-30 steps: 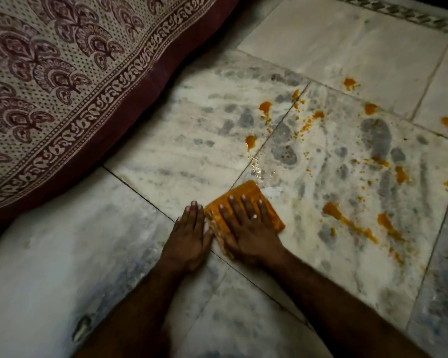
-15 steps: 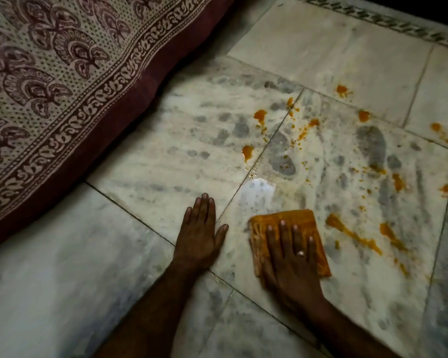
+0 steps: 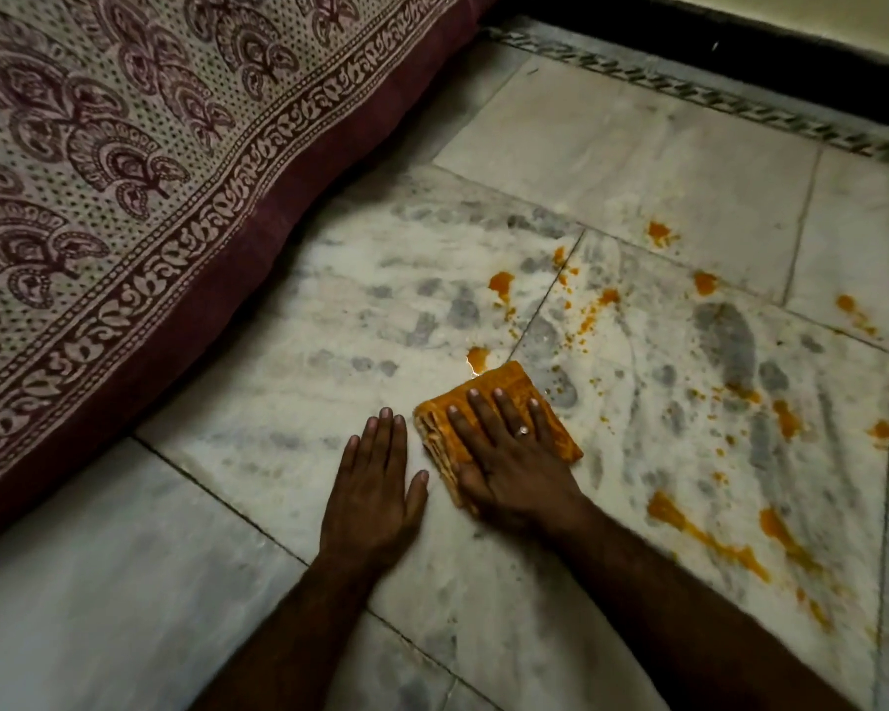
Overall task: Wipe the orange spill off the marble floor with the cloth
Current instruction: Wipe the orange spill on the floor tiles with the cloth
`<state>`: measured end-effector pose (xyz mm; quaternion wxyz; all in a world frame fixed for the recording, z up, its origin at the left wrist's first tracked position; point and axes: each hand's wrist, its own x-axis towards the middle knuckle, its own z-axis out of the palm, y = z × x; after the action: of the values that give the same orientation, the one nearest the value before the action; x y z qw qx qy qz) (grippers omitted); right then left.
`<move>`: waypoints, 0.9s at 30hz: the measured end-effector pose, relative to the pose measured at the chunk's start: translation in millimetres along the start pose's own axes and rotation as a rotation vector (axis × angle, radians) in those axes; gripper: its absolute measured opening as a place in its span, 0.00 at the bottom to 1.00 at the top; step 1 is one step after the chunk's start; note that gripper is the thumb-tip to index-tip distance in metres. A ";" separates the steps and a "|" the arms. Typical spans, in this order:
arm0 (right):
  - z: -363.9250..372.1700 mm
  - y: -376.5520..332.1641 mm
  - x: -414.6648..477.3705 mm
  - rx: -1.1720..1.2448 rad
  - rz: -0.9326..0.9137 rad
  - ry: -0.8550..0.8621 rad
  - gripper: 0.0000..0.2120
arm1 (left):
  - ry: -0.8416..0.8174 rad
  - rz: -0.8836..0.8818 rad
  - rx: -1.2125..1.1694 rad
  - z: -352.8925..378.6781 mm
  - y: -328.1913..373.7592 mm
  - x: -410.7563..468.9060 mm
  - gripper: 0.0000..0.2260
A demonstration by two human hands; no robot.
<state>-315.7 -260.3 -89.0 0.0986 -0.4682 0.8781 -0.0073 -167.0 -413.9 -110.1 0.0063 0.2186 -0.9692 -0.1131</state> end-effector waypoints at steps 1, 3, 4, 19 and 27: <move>-2.8 6.7 4.4 0.002 0.042 -0.005 0.32 | 0.007 -0.008 0.002 -0.2 -0.9 3.1 0.32; -4.5 21.6 4.5 0.003 0.152 0.003 0.33 | 0.013 -0.020 0.000 -0.4 -2.0 7.5 0.33; -3.2 27.2 -0.1 0.004 0.212 0.018 0.33 | 0.016 -0.020 -0.005 -0.6 -1.9 8.9 0.34; 1.6 -31.3 74.3 0.014 0.015 0.125 0.29 | 0.103 0.051 -0.074 -1.6 -4.3 6.6 0.35; -14.8 40.0 69.3 0.033 0.418 0.098 0.31 | 0.084 0.004 -0.080 -7.0 0.2 6.9 0.38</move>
<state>-388.7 -296.1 -90.2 0.0626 -0.2732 0.9596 -0.0239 -172.9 -418.2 -103.5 0.0558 0.2206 -0.9633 -0.1424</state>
